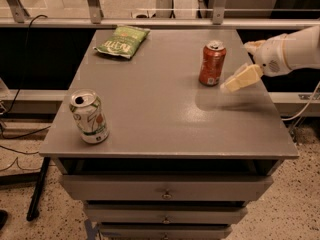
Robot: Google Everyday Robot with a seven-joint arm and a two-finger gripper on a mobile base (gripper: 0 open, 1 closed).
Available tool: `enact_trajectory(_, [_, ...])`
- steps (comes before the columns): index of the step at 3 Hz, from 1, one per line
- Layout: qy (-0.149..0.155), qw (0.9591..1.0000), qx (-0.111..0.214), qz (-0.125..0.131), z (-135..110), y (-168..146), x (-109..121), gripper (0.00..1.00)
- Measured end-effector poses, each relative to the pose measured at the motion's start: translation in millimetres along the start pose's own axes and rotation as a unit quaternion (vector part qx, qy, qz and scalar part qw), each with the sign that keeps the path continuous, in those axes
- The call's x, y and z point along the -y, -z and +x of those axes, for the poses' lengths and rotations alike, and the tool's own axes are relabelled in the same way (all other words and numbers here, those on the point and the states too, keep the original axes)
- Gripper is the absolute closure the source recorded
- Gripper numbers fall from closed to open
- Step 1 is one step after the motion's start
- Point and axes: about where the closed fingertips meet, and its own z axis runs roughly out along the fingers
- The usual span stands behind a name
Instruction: Knock coke can over
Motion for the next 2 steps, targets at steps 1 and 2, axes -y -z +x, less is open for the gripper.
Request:
enact_trajectory(1, [-0.023, 0.9981, 0.053, -0.019, -3, -20, -1, 0.00])
enact_trajectory(2, [-0.031, 0.9933, 0.099, -0.052, -26, -37, -25, 0.00])
